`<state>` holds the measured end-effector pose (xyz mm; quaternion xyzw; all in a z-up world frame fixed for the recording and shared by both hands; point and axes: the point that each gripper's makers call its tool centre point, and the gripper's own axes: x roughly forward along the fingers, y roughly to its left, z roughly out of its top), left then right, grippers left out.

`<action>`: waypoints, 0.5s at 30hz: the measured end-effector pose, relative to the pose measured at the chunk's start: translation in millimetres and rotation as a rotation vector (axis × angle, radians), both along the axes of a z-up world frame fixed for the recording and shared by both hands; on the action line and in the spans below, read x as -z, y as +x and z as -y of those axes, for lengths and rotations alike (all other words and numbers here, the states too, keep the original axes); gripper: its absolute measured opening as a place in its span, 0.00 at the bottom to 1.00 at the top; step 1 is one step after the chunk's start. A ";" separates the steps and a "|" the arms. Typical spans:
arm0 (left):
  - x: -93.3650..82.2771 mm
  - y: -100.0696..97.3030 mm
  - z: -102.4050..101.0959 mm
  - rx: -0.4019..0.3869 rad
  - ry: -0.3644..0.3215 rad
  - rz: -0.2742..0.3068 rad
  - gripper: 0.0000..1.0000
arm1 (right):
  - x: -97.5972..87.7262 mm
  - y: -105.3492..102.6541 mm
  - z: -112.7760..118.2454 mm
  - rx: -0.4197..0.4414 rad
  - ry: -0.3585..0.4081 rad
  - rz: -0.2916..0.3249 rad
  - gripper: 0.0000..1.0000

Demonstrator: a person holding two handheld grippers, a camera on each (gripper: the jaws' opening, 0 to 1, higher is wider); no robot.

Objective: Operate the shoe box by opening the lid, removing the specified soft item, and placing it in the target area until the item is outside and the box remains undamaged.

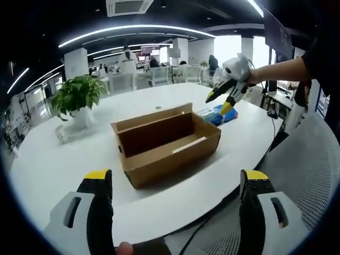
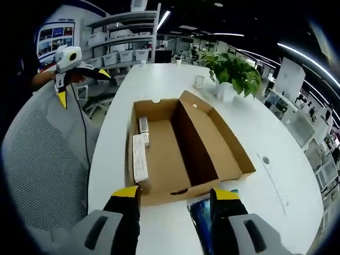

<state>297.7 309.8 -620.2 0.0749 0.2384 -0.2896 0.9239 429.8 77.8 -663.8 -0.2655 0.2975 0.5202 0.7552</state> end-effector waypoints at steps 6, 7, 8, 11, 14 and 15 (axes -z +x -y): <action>0.2 -0.3 0.7 0.002 -0.007 -0.003 0.99 | 3.7 3.5 -12.1 -0.042 -0.021 0.002 0.48; 0.2 -0.3 0.7 0.001 -0.010 -0.004 0.99 | 3.9 4.0 -13.7 -0.049 -0.025 0.003 0.47; 0.2 -0.2 0.7 0.001 -0.012 -0.004 0.99 | 4.7 5.2 -16.0 -0.054 -0.029 0.004 0.47; 0.0 -0.2 1.2 -0.001 -0.014 -0.004 0.99 | 7.6 5.4 -21.5 -0.072 -0.044 0.000 0.47; 0.0 -0.3 1.1 -0.001 -0.012 -0.003 0.99 | 13.1 6.0 -25.4 -0.094 -0.069 -0.004 0.47; -0.1 -0.2 1.0 -0.001 -0.012 -0.002 0.99 | 15.3 6.6 -26.2 -0.104 -0.079 -0.005 0.46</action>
